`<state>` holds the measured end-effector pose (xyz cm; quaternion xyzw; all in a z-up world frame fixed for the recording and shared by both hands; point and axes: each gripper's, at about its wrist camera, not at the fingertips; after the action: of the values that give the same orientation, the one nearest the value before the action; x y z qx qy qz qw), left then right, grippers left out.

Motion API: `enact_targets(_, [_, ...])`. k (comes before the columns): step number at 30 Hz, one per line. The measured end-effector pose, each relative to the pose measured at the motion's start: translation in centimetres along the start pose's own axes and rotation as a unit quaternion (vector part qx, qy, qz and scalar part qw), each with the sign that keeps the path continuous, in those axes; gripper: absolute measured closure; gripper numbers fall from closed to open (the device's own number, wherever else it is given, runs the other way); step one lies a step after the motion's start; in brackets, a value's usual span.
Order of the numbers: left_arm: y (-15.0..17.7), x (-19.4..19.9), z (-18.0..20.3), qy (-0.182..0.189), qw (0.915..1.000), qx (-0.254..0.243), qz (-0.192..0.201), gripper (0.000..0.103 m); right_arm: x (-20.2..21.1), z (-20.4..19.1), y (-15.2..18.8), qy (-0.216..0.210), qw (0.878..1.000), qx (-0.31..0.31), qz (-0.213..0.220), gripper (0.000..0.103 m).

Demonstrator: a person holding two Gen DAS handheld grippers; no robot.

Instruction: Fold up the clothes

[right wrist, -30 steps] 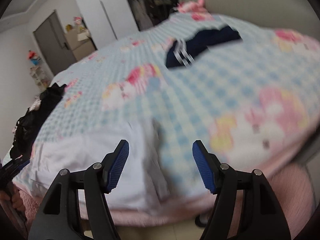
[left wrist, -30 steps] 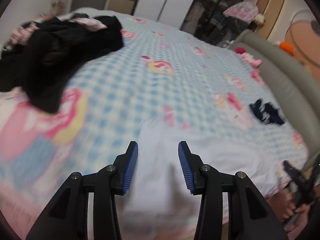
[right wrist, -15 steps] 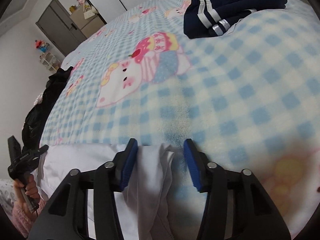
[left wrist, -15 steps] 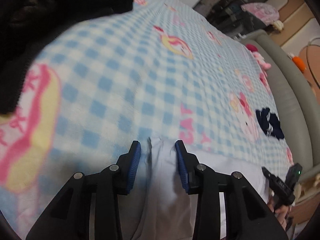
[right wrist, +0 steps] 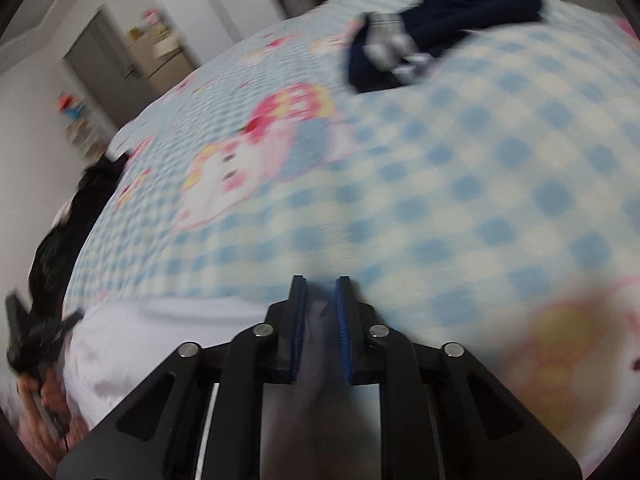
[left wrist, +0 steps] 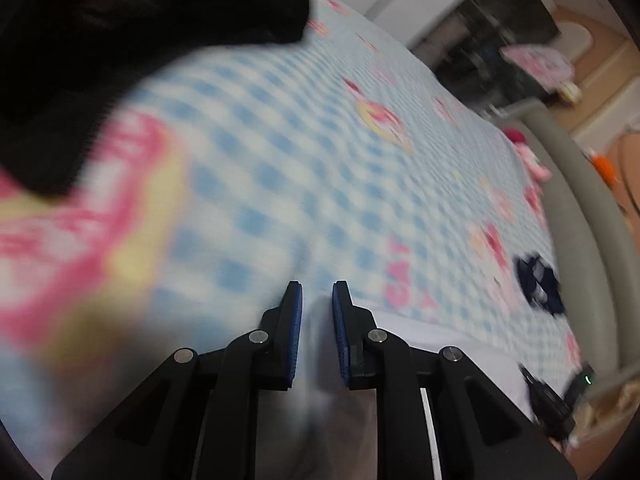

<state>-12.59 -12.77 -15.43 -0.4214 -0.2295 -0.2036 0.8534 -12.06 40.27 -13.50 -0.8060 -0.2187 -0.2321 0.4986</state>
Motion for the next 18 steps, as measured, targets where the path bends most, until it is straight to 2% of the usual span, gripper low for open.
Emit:
enact_targets(1, [-0.2,0.9,-0.2,0.015,0.9998,0.01,0.01,0.09,0.6,0.4,-0.2,-0.001,1.0,-0.008,0.006,0.092])
enact_targets(5, [0.9,4.9,2.5,0.046,0.9972,-0.053,0.026,0.087,4.1,-0.9,-0.7,-0.028,0.999,0.008,0.045,0.086])
enact_targets(6, [1.6,5.5,3.3,0.052,0.996,-0.07,0.019,0.087,4.9,-1.6,-0.5,-0.033,0.998,0.017,0.054,0.081])
enact_targets(9, [4.2,5.5,4.1,0.051,0.9924,-0.11,-0.018,0.087,6.5,-3.4,0.7,-0.05,0.997,0.028,0.056,0.072])
enact_targets(10, [4.8,5.2,4.0,0.024,0.9913,-0.127,-0.025,0.087,6.7,-3.7,1.4,-0.051,0.997,0.031,0.048,0.072])
enact_targets(11, [5.3,4.8,3.7,-0.008,0.989,-0.144,-0.031,0.087,6.5,-3.9,2.1,-0.043,0.998,0.038,0.035,0.071])
enact_targets(13, [5.1,4.7,2.9,-0.029,0.9911,-0.126,-0.034,0.088,5.9,-3.7,3.1,0.007,0.998,0.064,0.017,0.071])
enact_targets(15, [4.4,5.8,3.4,-0.028,0.993,-0.114,-0.014,0.088,6.4,-2.5,3.0,0.024,0.998,0.046,0.021,0.07])
enact_targets(18, [4.1,7.6,6.4,-0.003,0.9887,-0.149,0.014,0.082,7.8,-1.0,2.6,0.03,0.999,0.022,0.033,0.065])
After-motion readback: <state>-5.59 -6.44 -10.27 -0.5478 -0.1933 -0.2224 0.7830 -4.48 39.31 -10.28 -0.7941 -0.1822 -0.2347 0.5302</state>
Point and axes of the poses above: each gripper's, at about its wrist camera, not at the fingertips, and x roughly against the way its jaws point, z to its right, y to its underside, and after that the axes turned 14 degrees about z, right-handed
